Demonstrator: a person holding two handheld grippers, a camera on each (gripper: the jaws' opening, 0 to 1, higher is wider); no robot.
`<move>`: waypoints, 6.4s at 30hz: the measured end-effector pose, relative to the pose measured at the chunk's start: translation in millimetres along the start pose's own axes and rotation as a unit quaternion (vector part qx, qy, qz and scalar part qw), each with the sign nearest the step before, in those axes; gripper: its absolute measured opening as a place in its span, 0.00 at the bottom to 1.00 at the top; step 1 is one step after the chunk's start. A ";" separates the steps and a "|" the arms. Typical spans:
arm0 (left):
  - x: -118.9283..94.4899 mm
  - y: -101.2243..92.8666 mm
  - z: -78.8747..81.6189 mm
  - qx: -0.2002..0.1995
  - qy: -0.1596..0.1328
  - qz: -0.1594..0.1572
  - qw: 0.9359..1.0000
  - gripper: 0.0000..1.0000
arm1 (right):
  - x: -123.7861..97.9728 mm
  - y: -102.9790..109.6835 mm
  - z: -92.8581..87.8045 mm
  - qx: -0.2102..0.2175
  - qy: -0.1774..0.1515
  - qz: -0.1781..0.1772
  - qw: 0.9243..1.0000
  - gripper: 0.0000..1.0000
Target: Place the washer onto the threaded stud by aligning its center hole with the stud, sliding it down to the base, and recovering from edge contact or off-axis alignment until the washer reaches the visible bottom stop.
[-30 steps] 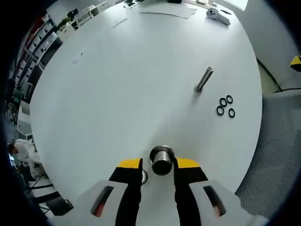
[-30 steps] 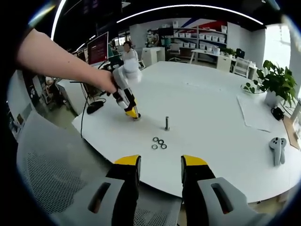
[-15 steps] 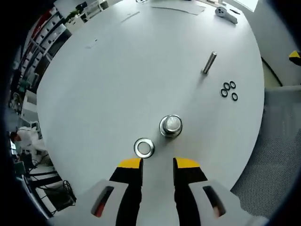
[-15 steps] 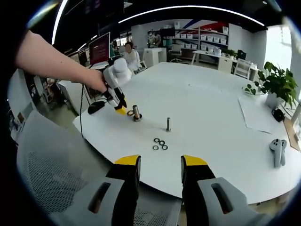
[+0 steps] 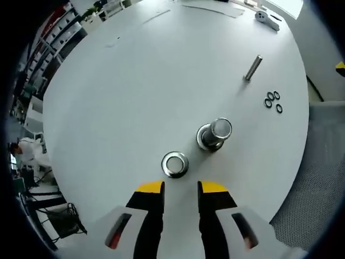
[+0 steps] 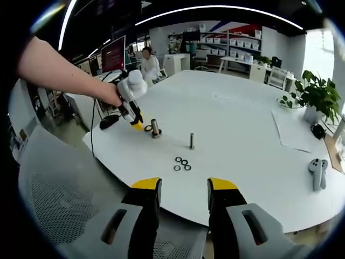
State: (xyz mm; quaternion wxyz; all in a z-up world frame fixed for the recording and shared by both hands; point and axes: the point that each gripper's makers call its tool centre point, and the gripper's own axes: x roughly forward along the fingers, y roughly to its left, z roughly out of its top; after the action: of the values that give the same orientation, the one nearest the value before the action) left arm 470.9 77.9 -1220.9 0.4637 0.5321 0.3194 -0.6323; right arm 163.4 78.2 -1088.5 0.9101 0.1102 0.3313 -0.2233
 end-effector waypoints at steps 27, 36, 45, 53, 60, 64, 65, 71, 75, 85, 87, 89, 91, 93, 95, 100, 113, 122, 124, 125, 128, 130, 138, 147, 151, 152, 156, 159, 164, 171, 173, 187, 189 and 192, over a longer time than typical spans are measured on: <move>19.8 8.2 9.6 -0.026 -0.008 -0.021 0.999 0.25 | 0.7 -0.1 -1.2 -0.005 0.005 0.000 1.000 0.37; 23.6 6.8 8.6 -0.048 -0.008 -0.032 0.998 0.24 | 0.8 0.3 -1.7 -0.005 0.006 0.000 1.000 0.36; 21.7 1.6 5.4 -0.042 -0.006 -0.031 0.999 0.21 | 0.4 -0.7 -2.2 -0.006 0.007 -0.002 1.000 0.36; 21.0 -8.4 -7.2 0.000 0.024 -0.043 0.999 0.21 | 0.4 0.0 -1.3 -0.007 0.005 -0.001 1.000 0.36; 17.5 -16.5 -9.3 -0.004 0.031 -0.041 0.999 0.22 | 0.9 0.4 -0.9 -0.005 0.004 0.001 1.000 0.36; 13.3 -23.6 -9.7 -0.016 0.026 -0.038 0.999 0.24 | 0.9 1.1 -0.6 -0.004 0.003 0.001 1.000 0.36; 13.1 -22.9 -9.3 -0.014 0.024 -0.037 0.999 0.24 | 1.0 1.3 -0.6 -0.004 0.003 0.001 1.000 0.36; 13.6 -20.4 -8.3 -0.030 0.012 -0.040 0.999 0.25 | 1.1 2.1 -0.3 -0.005 0.002 0.003 1.000 0.36; 15.7 -17.4 -9.1 -0.029 0.015 -0.040 0.999 0.25 | 0.8 2.6 -0.2 -0.005 0.002 0.004 1.000 0.36; 20.7 -9.5 -7.5 -0.039 0.006 -0.042 0.998 0.23 | 0.5 3.3 0.5 -0.003 0.000 0.005 1.000 0.36; 20.5 -10.0 -8.3 -0.037 0.008 -0.040 0.998 0.22 | 0.6 2.8 -0.2 -0.002 0.002 0.004 1.000 0.36; 20.8 -9.6 -8.9 -0.036 0.009 -0.040 0.999 0.22 | 0.7 2.6 0.5 -0.003 0.001 0.004 1.000 0.36; 17.5 -13.9 -8.9 -0.035 0.013 -0.039 0.999 0.21 | 0.9 2.5 0.6 -0.002 0.001 0.004 1.000 0.36; 17.3 -14.6 -8.5 -0.032 0.018 -0.038 0.999 0.21 | 1.0 1.9 0.3 -0.002 0.001 0.003 1.000 0.36; 17.8 -13.3 -8.6 -0.029 0.016 -0.039 0.999 0.20 | 1.0 1.6 0.1 -0.002 0.002 0.002 1.000 0.36; 16.8 -12.8 -9.0 -0.035 -0.005 -0.034 0.999 0.19 | 0.5 1.8 1.1 -0.001 -0.001 0.003 1.000 0.36; 6.8 -19.4 -3.5 -0.016 -0.017 -0.037 0.999 0.19 | 0.9 1.3 0.7 0.003 -0.001 0.003 1.000 0.36; -13.8 -10.0 4.6 0.001 -0.039 -0.037 0.999 0.19 | 1.0 3.0 0.4 0.002 0.000 0.006 1.000 0.36; -18.0 -6.3 6.9 0.001 -0.044 -0.036 0.998 0.19 | 1.1 3.6 0.4 0.002 0.000 0.007 1.000 0.36; -27.0 -5.9 9.8 0.000 -0.047 -0.037 0.998 0.19 | 1.2 3.8 0.5 0.001 0.000 0.007 1.000 0.36; -48.2 -14.8 15.7 0.001 -0.055 -0.038 0.998 0.19 | 0.9 4.6 0.8 0.002 0.000 0.009 1.000 0.36; -39.5 -18.3 16.2 0.010 -0.057 -0.040 0.998 0.19 | 0.9 4.9 0.7 0.002 -0.001 0.009 1.000 0.36; -50.5 -19.0 32.6 0.044 -0.057 -0.044 0.996 0.19 | 0.4 4.2 1.5 0.003 -0.002 0.009 1.000 0.36; -41.5 -33.4 50.9 0.085 -0.054 -0.053 0.993 0.19 | -0.2 2.7 1.5 0.003 -0.003 0.006 1.000 0.36; -39.9 -37.9 55.2 0.097 -0.049 -0.057 0.992 0.19 | -0.3 1.6 1.7 0.001 -0.004 0.003 1.000 0.36; -39.1 -37.6 55.3 0.099 -0.048 -0.056 0.992 0.19 | -0.4 1.3 1.8 0.001 -0.004 0.002 1.000 0.36; -39.6 -37.6 58.1 0.102 -0.047 -0.058 0.992 0.19 | -0.2 0.4 2.1 0.002 -0.005 0.001 1.000 0.36; -38.0 -41.5 57.9 0.113 -0.041 -0.060 0.991 0.19 | -0.1 0.2 2.0 0.003 -0.005 0.001 1.000 0.36; -31.6 -41.2 59.7 0.124 -0.035 -0.058 0.990 0.19 | -0.2 -0.7 1.1 0.004 -0.004 0.000 1.000 0.36; -15.5 -44.4 58.0 0.141 -0.017 -0.055 0.988 0.19 | -0.2 -1.6 0.5 0.005 -0.002 -0.002 1.000 0.36; -12.6 -46.4 58.0 0.143 -0.011 -0.059 0.988 0.19 | -0.5 -2.4 -0.4 0.004 0.000 -0.005 1.000 0.36; 2.0 -46.1 56.5 0.168 0.005 -0.063 0.984 0.20 | -0.5 -5.1 -2.5 0.005 0.006 -0.011 1.000 0.36; 3.3 -44.8 54.8 0.155 0.001 -0.066 0.986 0.20 | -0.5 -5.3 -3.1 0.005 0.007 -0.011 1.000 0.36; 6.0 -41.5 54.5 0.136 -0.016 -0.068 0.988 0.22 | 0.7 -5.0 -3.4 0.004 0.008 -0.010 1.000 0.36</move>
State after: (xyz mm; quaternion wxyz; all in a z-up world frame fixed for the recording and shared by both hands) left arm 411.9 42.7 -1217.9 0.3482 0.5568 0.2587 -0.7084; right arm 159.5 74.7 -1091.8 0.9046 0.1125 0.3385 -0.2332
